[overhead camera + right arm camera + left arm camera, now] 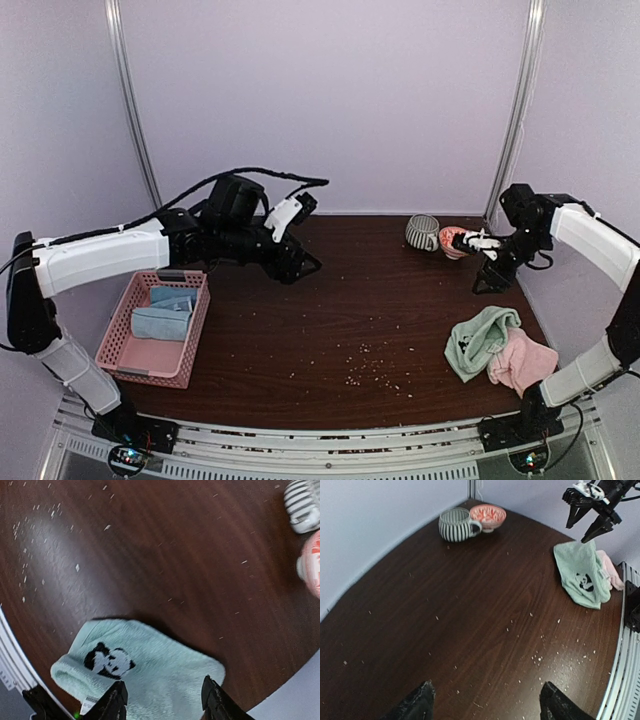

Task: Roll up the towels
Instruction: Pick up the towel from the towel pile.

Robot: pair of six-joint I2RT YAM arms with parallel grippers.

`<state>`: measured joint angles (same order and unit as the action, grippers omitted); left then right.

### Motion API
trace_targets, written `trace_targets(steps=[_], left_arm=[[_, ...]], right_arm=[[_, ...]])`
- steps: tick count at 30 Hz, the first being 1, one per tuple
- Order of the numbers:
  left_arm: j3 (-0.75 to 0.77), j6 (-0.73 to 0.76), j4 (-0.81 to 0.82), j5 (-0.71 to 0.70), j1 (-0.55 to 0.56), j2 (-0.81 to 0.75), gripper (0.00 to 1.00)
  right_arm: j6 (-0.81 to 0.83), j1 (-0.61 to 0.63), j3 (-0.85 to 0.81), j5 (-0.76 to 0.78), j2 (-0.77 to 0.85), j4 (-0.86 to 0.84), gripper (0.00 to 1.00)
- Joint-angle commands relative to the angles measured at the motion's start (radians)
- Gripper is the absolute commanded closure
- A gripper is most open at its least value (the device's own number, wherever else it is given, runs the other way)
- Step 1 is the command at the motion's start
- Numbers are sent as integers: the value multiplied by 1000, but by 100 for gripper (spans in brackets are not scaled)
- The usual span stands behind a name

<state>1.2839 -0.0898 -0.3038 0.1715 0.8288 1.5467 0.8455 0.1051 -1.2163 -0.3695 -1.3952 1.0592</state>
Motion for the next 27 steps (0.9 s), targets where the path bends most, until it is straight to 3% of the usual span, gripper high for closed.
trace_targets(steps=[1, 8, 12, 22, 27], left_arm=[[-30, -92, -94, -61, 15, 47, 27], [-32, -245, -367, -271, -29, 133, 27], [-118, -315, -400, -282, -88, 101, 28], [-249, -339, -425, -375, -240, 53, 30], [-205, -313, -341, -246, -221, 84, 32]], right_arm=[[151, 40, 91, 54, 48, 162, 47], [158, 131, 167, 137, 115, 170, 46], [151, 156, 160, 115, 111, 173, 47], [143, 179, 184, 252, 71, 100, 48], [135, 201, 198, 276, 34, 59, 48]])
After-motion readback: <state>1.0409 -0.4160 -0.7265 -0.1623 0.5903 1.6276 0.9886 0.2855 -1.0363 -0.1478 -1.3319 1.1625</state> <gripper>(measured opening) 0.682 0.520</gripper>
